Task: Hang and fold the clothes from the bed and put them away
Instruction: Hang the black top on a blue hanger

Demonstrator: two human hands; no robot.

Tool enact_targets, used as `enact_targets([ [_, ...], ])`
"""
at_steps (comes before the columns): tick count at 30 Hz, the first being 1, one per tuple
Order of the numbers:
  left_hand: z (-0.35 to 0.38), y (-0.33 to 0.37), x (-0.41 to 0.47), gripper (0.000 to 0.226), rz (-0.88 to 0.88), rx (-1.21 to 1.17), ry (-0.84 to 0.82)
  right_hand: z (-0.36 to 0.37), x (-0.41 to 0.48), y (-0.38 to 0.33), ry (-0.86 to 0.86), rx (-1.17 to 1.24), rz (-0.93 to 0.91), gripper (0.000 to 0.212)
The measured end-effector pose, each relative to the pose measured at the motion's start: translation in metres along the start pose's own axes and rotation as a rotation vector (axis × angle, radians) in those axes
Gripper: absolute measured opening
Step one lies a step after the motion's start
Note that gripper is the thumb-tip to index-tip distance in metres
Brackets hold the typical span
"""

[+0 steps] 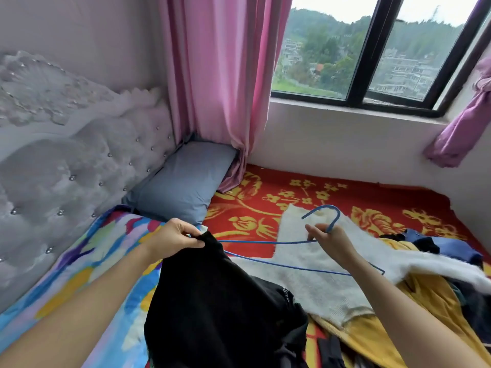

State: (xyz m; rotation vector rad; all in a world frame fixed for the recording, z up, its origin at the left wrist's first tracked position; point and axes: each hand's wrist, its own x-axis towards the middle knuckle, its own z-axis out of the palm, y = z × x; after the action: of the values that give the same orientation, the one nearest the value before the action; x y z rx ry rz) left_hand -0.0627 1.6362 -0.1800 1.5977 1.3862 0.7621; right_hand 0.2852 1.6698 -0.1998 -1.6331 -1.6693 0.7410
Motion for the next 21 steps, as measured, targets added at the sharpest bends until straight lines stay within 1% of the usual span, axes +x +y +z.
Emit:
enact_targets([
  [2,-0.020,0.042,-0.007,0.034,0.153,-0.046,0.063,-0.025,0.002,-0.014,0.112,0.122,-0.088,0.044],
  [5,-0.046,0.106,-0.019,0.042,0.350,0.002,0.156,-0.066,0.005,-0.045,0.271,0.345,-0.204,0.040],
  [7,-0.058,0.132,-0.025,0.050,0.411,0.004,0.202,-0.087,0.005,-0.066,0.332,0.470,-0.252,0.039],
  [10,-0.063,0.140,-0.030,0.056,0.423,-0.017,0.188,-0.102,0.007,-0.087,0.317,0.612,-0.277,0.035],
  [12,-0.061,0.132,-0.032,0.056,0.407,-0.022,0.172,-0.102,0.009,-0.094,0.301,0.570,-0.294,0.037],
  [14,-0.059,0.118,-0.033,0.051,0.374,-0.056,0.174,-0.097,0.012,-0.097,0.299,0.499,-0.310,0.041],
  [17,-0.056,0.096,-0.034,0.025,0.305,-0.103,0.198,-0.087,0.018,-0.098,0.332,0.406,-0.356,0.050],
  [19,-0.052,0.084,-0.035,0.023,0.285,-0.128,0.212,-0.082,0.020,-0.099,0.334,0.350,-0.376,0.050],
  [21,-0.050,0.071,-0.040,0.028,0.297,-0.155,0.234,-0.074,0.022,-0.100,0.307,0.327,-0.388,0.052],
])
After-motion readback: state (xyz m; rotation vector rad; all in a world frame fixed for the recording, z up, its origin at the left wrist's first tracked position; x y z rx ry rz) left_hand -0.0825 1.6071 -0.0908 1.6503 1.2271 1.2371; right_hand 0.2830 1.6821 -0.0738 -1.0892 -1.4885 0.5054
